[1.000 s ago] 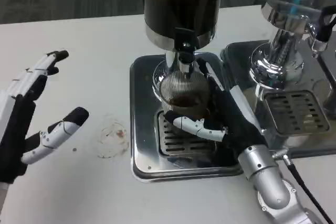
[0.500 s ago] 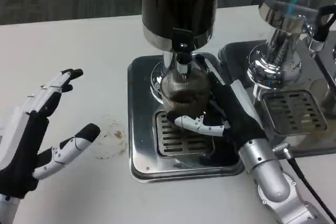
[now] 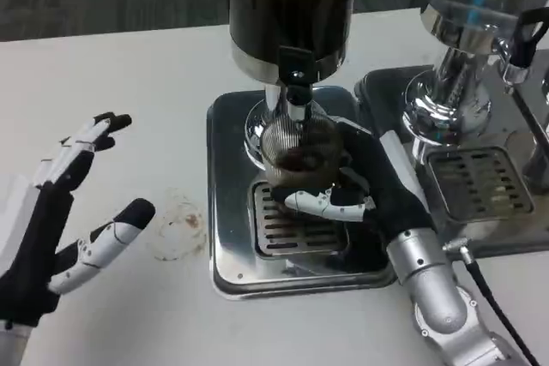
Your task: Grasp the cup under the faucet to collect the drink, then remove the cup.
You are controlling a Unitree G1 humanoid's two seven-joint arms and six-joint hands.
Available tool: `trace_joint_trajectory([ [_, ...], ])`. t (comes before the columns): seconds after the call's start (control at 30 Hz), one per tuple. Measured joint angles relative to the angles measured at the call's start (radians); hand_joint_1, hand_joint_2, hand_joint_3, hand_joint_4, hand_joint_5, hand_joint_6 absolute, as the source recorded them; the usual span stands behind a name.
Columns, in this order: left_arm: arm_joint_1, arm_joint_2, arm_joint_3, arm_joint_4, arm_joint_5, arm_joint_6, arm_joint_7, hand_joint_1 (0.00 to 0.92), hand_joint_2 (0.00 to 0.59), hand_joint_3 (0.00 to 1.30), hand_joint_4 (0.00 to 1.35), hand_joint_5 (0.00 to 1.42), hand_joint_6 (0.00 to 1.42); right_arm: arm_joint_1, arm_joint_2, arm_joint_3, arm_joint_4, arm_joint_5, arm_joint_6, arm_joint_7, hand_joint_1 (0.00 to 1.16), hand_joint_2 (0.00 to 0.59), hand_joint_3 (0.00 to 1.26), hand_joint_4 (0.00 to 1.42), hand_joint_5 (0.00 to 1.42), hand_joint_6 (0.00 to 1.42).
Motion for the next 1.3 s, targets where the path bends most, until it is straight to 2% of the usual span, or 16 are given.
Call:
trace_joint_trajectory([
  [0.13,0.0,0.0,-0.008,0.007,-0.008,-0.002,-0.029,0.0,0.157,0.2,0.01,0.22,0.08,0.01,0.01,0.0,0.001,-0.005,-0.011,-0.037,1.02,0.096,0.59,0.64,0.61,0.6],
  [0.33,0.0,0.001,-0.009,0.01,-0.035,-0.002,-0.059,0.0,0.155,0.2,0.01,0.22,0.08,0.037,0.019,0.001,0.0,-0.035,-0.033,-0.13,1.02,0.084,0.64,0.68,0.69,0.64],
  [0.73,-0.001,0.001,-0.011,0.016,-0.035,-0.002,-0.074,0.0,0.15,0.2,0.02,0.22,0.08,0.067,0.019,-0.001,-0.033,-0.062,-0.037,-0.193,1.03,0.068,0.7,0.75,0.78,0.7],
  [0.93,-0.005,0.001,-0.015,0.03,-0.036,-0.002,-0.09,0.0,0.15,0.2,0.02,0.23,0.09,0.128,0.009,0.0,-0.119,-0.119,-0.017,-0.252,1.03,0.059,0.72,0.77,0.8,0.72],
  [1.1,-0.012,-0.002,-0.025,0.039,-0.036,-0.003,-0.101,0.0,0.153,0.2,0.03,0.23,0.09,0.169,0.002,-0.003,-0.19,-0.129,0.019,-0.255,1.03,0.059,0.73,0.78,0.8,0.74],
  [1.3,-0.018,-0.003,-0.04,0.043,-0.037,-0.003,-0.104,0.0,0.154,0.2,0.03,0.23,0.09,0.208,0.002,-0.006,-0.238,-0.128,0.029,-0.255,1.03,0.059,0.73,0.78,0.82,0.76],
])
